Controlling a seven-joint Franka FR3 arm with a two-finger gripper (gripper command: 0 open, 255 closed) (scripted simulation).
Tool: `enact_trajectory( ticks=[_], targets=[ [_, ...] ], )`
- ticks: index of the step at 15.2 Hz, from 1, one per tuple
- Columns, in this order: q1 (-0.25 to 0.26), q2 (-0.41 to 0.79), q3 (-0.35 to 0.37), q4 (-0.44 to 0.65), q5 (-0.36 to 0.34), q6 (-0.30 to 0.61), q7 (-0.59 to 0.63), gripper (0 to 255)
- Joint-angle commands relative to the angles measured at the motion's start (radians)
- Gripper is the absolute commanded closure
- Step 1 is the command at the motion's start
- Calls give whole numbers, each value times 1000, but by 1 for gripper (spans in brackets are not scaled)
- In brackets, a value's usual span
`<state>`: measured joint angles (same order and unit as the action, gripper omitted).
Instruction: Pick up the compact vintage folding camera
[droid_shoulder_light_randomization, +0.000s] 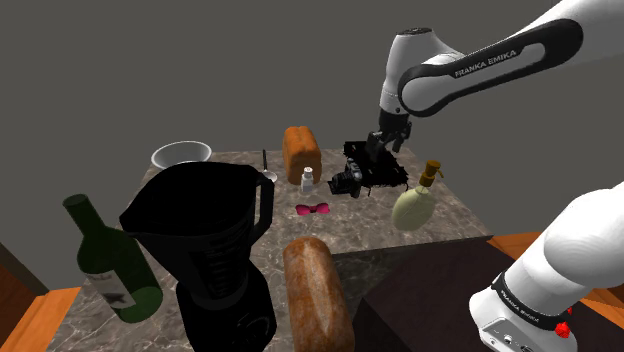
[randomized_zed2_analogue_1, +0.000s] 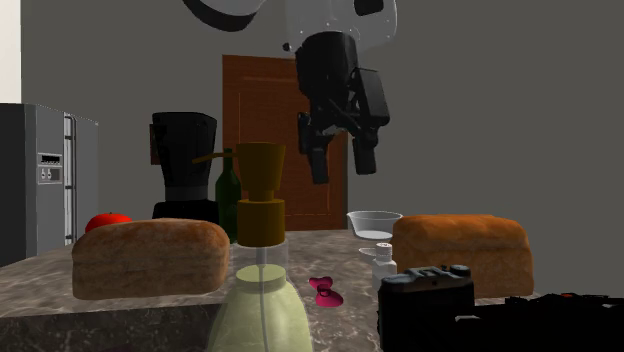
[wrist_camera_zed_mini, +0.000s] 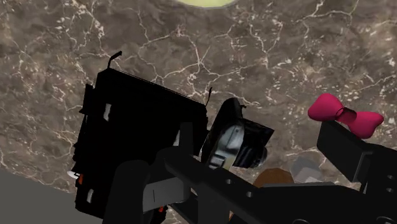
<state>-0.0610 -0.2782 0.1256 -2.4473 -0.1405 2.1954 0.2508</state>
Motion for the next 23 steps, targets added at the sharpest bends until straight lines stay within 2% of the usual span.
enact_trajectory(
  ticks=[1,10,19,20,23],
  targets=[
    [-11,78,7,22,-25,54,35,0],
    [-36,437,-4,207,-164,210,189,0],
    [-29,515,-19,194,-208,296,232,0],
    [-29,516,-18,196,-208,295,233,255],
    [-29,516,-18,196,-208,295,233,255]
  ],
)
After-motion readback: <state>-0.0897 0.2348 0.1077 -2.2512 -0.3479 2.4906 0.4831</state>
